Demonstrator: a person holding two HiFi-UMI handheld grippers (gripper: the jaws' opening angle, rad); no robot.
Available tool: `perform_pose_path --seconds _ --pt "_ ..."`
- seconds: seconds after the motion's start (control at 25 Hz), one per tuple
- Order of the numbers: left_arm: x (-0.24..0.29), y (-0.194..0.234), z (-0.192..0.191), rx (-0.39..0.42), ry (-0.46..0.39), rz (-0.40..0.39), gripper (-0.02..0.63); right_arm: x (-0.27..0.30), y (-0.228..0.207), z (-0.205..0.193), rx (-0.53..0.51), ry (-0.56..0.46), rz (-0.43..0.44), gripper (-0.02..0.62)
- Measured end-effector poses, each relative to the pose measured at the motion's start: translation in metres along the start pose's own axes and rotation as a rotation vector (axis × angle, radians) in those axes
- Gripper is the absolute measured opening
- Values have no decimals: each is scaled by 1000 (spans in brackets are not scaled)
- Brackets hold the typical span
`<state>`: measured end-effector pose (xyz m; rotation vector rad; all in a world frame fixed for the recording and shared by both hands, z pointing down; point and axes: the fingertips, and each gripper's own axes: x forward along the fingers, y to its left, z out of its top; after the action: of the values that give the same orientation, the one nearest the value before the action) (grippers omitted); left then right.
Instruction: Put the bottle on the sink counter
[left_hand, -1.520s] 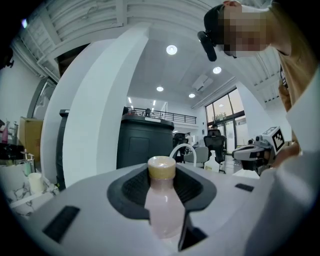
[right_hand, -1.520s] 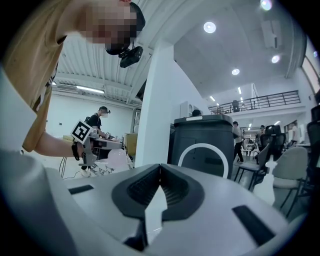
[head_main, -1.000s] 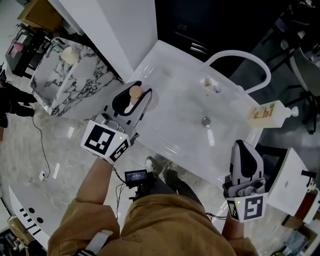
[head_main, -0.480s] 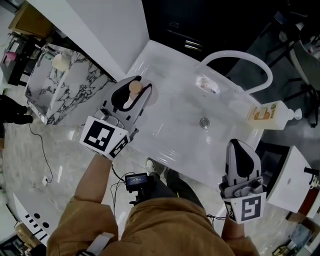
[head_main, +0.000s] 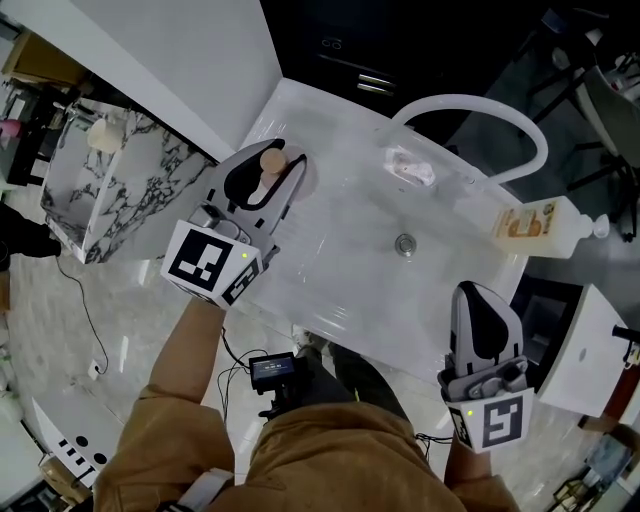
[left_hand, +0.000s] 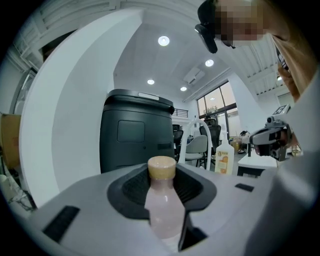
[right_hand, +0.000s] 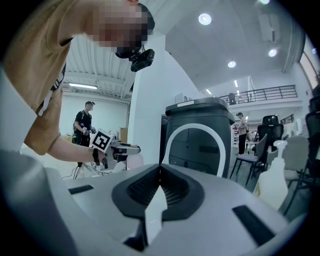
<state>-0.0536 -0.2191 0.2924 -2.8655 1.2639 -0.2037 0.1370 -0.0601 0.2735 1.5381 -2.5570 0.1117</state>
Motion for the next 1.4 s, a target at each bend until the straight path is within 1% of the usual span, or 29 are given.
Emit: perform_pose_path --seconds 0.2,0.32,0.48,0.8,1.12,1.4 --pt "12 3 -6 8 10 -4 130 7 -4 3 24 -15 -21 5" --pt "19 5 -11 4 12 -3 130 7 -7 -2 15 -9 -16 5" --pt "25 12 -16 10 19 0 130 17 -8 2 57 -29 -37 5" --pt "38 22 -26 20 23 5 130 20 -9 -6 66 -11 -35 5" --pt "59 29 -43 -2 22 9 130 25 -14 -19 79 7 -41 5" --pt "74 39 -53 23 27 7 130 33 -14 -29 94 18 -38 5"
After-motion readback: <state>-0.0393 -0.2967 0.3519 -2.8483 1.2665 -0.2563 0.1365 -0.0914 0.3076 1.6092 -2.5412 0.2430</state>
